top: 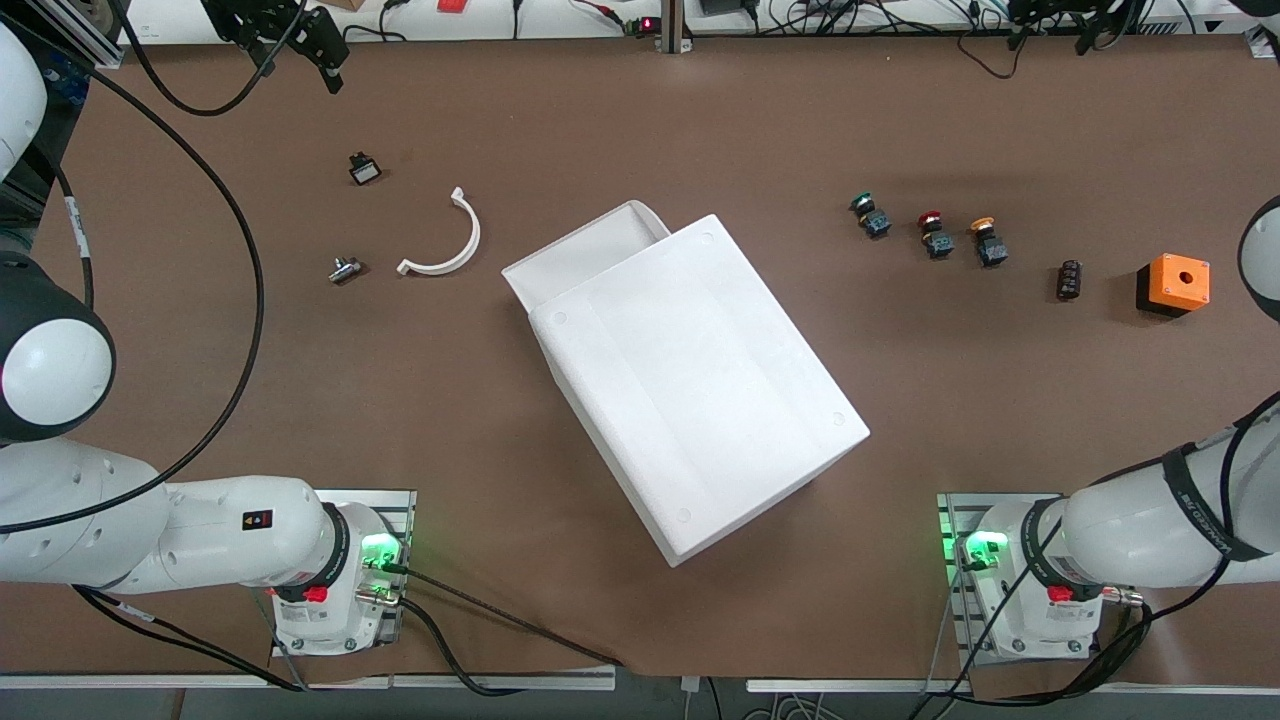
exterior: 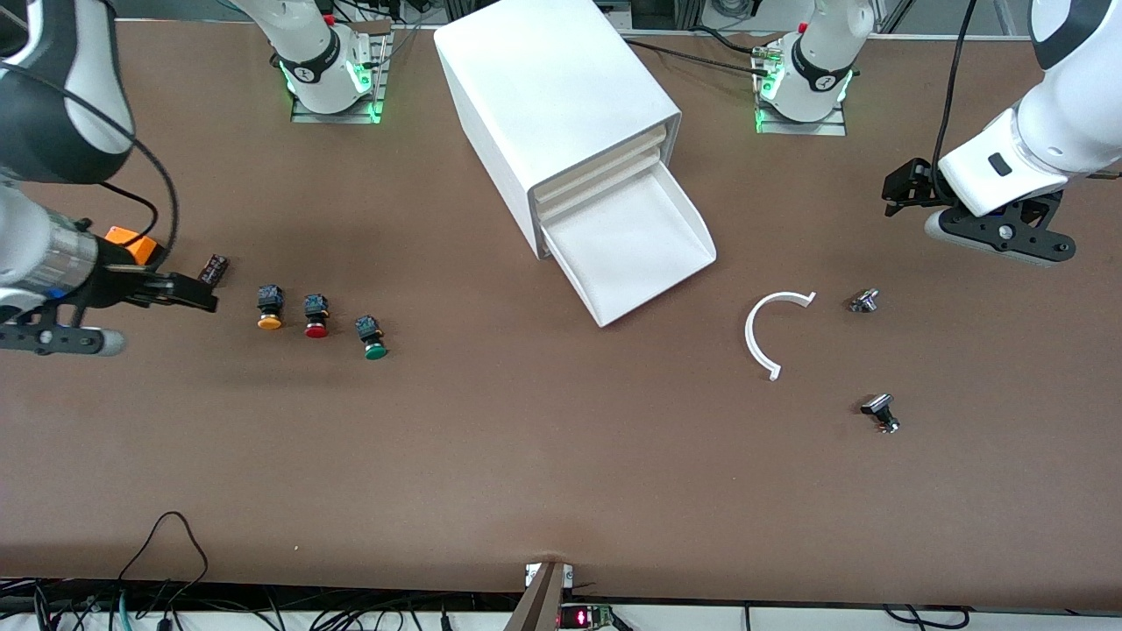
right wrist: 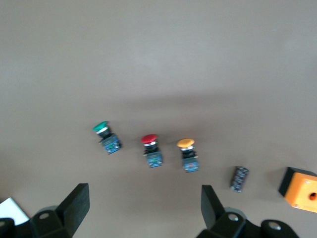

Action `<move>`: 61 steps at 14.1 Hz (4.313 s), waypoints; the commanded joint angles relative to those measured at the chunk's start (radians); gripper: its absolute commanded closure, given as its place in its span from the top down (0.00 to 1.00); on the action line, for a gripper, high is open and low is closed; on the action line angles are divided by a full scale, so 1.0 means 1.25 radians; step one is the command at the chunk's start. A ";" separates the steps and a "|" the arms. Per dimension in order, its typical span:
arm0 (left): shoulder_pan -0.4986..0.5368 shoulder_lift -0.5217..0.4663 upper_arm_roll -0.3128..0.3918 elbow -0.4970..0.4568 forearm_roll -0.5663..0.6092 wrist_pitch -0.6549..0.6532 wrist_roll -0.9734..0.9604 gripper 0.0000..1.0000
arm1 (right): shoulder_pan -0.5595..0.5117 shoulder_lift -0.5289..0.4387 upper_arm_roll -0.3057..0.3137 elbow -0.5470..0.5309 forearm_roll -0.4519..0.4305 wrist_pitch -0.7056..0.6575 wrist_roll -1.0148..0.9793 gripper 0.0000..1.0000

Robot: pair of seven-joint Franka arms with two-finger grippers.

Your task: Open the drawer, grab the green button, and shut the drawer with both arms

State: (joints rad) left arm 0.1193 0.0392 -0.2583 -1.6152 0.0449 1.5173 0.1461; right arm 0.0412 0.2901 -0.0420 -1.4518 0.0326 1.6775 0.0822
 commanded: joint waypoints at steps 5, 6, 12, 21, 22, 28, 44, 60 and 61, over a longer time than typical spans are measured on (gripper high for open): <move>0.020 0.023 0.010 0.028 -0.021 0.027 -0.003 1.00 | -0.056 -0.070 0.018 -0.013 -0.040 -0.014 -0.035 1.00; 0.033 0.024 0.010 0.025 -0.031 0.045 -0.003 1.00 | -0.058 -0.077 0.010 -0.013 -0.041 -0.031 -0.035 1.00; 0.041 -0.002 0.009 -0.016 -0.038 0.051 -0.005 1.00 | -0.059 -0.113 -0.036 -0.023 -0.043 -0.078 -0.088 1.00; 0.040 -0.008 0.008 -0.021 -0.037 0.053 -0.004 1.00 | -0.054 -0.278 -0.001 -0.263 -0.046 0.073 -0.098 1.00; 0.040 -0.008 0.005 -0.020 -0.035 0.055 -0.005 1.00 | -0.055 -0.274 -0.003 -0.254 -0.047 0.073 -0.099 1.00; 0.040 -0.002 0.003 -0.017 -0.026 0.083 0.007 1.00 | -0.058 -0.274 -0.009 -0.244 -0.043 0.069 -0.098 1.00; 0.037 -0.006 -0.001 -0.010 -0.027 0.048 0.008 1.00 | -0.051 -0.252 -0.004 -0.244 -0.040 0.063 -0.083 1.00; 0.038 -0.003 0.002 -0.009 -0.026 0.042 0.008 1.00 | -0.053 -0.257 -0.006 -0.233 -0.035 0.046 -0.095 1.00; 0.038 -0.003 0.002 -0.009 -0.026 0.043 0.008 1.00 | -0.053 -0.254 -0.006 -0.233 -0.035 0.046 -0.096 1.00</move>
State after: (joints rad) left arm 0.1641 0.0455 -0.2579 -1.6295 0.0158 1.5837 0.1441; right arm -0.0234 -0.0201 -0.0497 -1.7455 -0.0150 1.7434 -0.0232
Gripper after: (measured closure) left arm 0.000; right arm 0.000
